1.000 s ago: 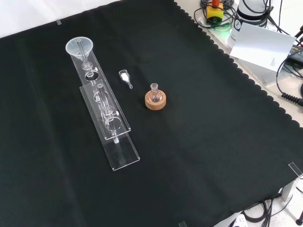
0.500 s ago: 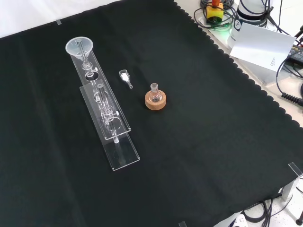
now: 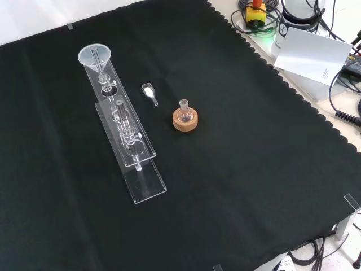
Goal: Pick up the funnel from the transparent funnel stand.
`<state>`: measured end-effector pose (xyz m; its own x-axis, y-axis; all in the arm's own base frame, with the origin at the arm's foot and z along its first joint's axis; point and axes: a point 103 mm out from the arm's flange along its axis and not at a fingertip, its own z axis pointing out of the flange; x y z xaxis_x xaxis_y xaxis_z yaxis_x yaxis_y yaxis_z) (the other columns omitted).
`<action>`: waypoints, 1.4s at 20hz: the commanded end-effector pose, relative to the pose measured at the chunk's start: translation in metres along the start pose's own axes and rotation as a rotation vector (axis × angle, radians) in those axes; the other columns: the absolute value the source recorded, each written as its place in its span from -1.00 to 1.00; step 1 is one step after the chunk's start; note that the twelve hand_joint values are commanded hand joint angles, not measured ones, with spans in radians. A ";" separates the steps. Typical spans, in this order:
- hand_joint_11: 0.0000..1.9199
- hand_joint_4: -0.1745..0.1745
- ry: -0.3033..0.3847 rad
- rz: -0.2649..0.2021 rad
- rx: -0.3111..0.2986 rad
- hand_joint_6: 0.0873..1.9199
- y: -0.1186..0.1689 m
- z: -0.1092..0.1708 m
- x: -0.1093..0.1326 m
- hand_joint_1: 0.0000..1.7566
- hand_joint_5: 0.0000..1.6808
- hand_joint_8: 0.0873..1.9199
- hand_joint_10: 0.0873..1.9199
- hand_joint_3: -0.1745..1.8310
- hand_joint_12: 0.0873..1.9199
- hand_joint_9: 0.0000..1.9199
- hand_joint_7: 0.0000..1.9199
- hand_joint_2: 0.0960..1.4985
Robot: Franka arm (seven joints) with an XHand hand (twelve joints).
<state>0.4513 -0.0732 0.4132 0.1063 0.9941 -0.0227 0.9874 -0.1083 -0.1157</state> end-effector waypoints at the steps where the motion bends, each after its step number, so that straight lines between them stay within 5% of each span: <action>1: -0.82 -0.09 -0.018 -0.006 0.033 -1.00 0.056 0.007 -0.018 -0.35 -0.67 -0.36 -0.34 -0.51 0.44 -0.59 -0.79 0.19; 17: -0.77 -0.28 -0.032 -0.077 0.151 -1.00 0.112 0.038 -0.020 -0.23 -0.56 -0.31 -0.35 -0.34 0.44 -0.47 -0.64 -0.12; 28: -0.81 -0.36 -0.079 -0.120 0.256 -1.00 0.153 0.067 -0.011 -0.24 -0.70 -0.32 -0.32 -0.29 0.45 -0.60 -0.85 -0.22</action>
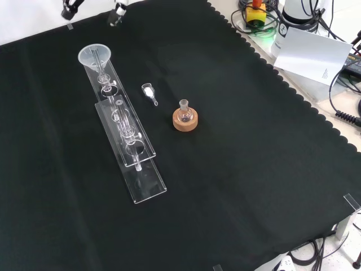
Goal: Pick up the funnel from the transparent funnel stand.
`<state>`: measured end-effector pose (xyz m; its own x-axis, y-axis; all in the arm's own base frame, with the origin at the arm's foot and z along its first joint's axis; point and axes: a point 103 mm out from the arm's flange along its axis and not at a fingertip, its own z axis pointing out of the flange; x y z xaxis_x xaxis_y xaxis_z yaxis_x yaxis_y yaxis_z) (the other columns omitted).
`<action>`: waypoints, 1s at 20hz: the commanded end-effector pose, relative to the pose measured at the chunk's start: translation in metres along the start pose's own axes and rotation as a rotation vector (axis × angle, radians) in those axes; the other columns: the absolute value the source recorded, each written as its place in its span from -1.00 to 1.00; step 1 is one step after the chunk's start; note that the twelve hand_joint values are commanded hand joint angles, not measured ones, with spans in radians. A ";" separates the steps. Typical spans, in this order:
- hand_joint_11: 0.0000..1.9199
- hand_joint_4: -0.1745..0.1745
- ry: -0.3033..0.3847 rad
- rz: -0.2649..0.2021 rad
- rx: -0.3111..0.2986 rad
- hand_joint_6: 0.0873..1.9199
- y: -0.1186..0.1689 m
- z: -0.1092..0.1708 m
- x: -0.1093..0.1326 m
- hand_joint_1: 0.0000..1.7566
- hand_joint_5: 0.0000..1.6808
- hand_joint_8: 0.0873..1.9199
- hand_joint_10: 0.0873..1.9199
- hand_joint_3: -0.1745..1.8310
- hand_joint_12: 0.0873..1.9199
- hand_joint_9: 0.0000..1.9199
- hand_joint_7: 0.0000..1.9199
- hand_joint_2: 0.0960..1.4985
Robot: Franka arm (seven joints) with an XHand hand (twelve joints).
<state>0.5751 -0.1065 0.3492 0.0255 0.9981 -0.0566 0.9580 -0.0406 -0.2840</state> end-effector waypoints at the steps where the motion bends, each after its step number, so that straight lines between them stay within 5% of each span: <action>1: -0.81 -0.36 -0.036 -0.051 0.100 -1.00 0.026 0.016 0.007 -0.24 -0.71 -0.32 -0.32 -0.29 0.45 -0.60 -0.85 -0.23; 10: -0.89 -0.36 -0.094 -0.067 0.222 -1.00 0.043 0.032 0.015 -0.26 -0.87 -0.34 -0.26 -0.29 0.49 -0.71 -0.99 -0.29; 12: -0.90 -0.35 -0.146 -0.052 0.250 -1.00 0.044 0.035 0.018 -0.26 -0.88 -0.39 -0.25 -0.30 0.49 -0.73 -1.00 -0.29; 13: -0.90 -0.35 -0.267 0.005 0.194 -1.00 0.045 0.036 0.018 -0.26 -0.89 -0.41 -0.25 -0.30 0.49 -0.74 -1.00 -0.29; 20: -0.90 -0.34 -0.206 -0.060 0.281 -1.00 0.048 0.048 0.032 -0.28 -0.90 -0.45 -0.24 -0.32 0.50 -0.75 -1.00 -0.31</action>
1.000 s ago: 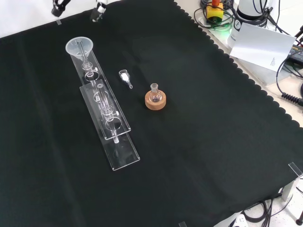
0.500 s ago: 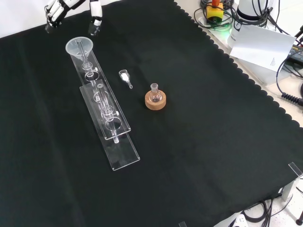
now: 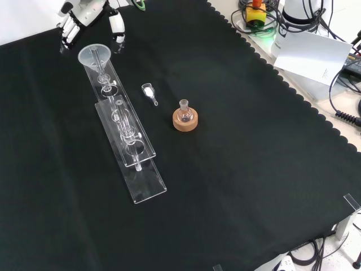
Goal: Pick up the funnel from the transparent funnel stand.
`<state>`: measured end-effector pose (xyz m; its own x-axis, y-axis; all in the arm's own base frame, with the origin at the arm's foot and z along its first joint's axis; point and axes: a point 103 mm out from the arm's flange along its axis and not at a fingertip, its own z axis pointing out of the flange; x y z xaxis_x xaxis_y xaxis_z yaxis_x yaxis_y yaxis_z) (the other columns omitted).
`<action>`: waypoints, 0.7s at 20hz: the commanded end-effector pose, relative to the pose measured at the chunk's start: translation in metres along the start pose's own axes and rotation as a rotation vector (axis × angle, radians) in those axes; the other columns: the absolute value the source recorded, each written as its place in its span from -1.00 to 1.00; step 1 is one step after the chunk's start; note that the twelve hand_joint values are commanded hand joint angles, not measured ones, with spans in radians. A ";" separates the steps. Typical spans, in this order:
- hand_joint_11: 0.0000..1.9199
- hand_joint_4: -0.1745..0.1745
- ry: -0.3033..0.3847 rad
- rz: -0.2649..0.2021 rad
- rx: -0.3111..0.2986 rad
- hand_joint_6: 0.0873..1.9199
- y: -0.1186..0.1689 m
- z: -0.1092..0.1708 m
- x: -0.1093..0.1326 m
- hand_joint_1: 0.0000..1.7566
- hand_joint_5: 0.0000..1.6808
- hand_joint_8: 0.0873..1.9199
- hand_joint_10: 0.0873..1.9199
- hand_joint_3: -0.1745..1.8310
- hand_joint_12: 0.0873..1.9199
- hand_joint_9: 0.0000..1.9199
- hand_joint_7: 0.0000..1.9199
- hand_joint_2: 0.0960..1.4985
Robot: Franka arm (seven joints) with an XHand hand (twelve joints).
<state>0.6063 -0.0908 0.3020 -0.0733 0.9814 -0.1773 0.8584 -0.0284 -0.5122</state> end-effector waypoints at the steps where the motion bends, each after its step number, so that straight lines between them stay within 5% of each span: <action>1: -0.90 -0.34 -0.050 -0.019 0.037 -1.00 0.009 0.009 0.013 -0.29 -0.90 -0.44 -0.24 -0.32 0.50 -0.75 -1.00 -0.31; 6: -0.90 -0.33 -0.066 -0.014 0.028 -1.00 0.009 0.011 0.010 -0.29 -0.90 -0.42 -0.23 -0.33 0.49 -0.74 -1.00 -0.31; 14: -0.89 -0.36 -0.106 0.011 -0.083 -1.00 0.007 0.008 0.013 -0.26 -0.89 -0.40 -0.24 -0.34 0.49 -0.75 -1.00 -0.31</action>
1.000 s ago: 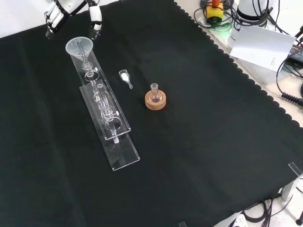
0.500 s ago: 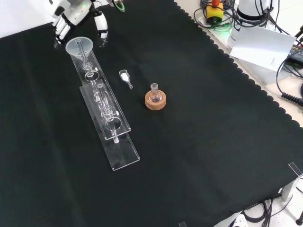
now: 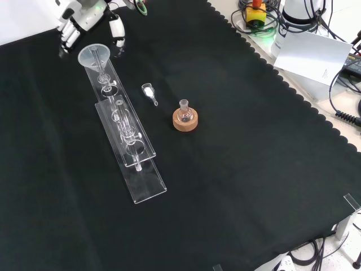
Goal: Pick up the funnel from the transparent funnel stand.
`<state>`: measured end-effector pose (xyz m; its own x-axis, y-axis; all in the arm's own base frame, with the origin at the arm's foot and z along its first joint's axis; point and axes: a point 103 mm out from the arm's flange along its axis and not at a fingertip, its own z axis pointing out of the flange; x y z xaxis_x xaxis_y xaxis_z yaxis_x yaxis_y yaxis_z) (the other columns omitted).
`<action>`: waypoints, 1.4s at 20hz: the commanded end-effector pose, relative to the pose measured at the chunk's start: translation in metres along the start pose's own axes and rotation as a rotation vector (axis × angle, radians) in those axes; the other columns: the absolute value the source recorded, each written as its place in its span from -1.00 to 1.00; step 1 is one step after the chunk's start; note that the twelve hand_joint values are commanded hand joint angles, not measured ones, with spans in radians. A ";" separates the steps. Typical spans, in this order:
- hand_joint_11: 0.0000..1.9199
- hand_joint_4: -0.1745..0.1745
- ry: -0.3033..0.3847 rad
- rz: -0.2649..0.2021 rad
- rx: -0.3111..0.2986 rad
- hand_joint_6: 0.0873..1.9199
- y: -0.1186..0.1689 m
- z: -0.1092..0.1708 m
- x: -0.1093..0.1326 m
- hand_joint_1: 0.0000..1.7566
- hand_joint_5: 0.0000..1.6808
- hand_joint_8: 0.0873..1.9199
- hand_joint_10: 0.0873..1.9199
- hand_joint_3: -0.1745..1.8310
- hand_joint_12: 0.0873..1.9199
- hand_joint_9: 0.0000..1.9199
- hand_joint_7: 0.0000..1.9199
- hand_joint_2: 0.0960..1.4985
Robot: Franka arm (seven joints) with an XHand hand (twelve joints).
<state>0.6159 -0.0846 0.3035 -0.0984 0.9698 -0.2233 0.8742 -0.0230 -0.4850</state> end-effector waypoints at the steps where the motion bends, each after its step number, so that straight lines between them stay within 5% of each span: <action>1: -0.89 -0.37 -0.053 0.010 -0.052 -1.00 -0.001 0.015 0.008 -0.26 -0.89 -0.41 -0.24 -0.34 0.49 -0.75 -1.00 -0.31; 9: -0.88 -0.36 -0.054 0.014 -0.020 -1.00 0.003 0.016 0.006 -0.25 -0.89 -0.48 -0.24 -0.35 0.48 -0.81 -1.00 -0.30; 16: -0.90 -0.35 -0.050 0.027 -0.084 -1.00 0.003 0.014 0.001 -0.25 -0.92 -0.78 -0.18 -0.38 0.48 -0.96 -1.00 -0.28; 28: -0.90 -0.35 -0.050 0.018 -0.074 -1.00 0.009 0.014 0.005 -0.25 -0.93 -0.81 -0.16 -0.38 0.48 -0.95 -1.00 -0.28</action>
<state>0.6046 -0.0842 0.2792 -0.1102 0.9574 -0.2670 0.8933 -0.0223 -0.4488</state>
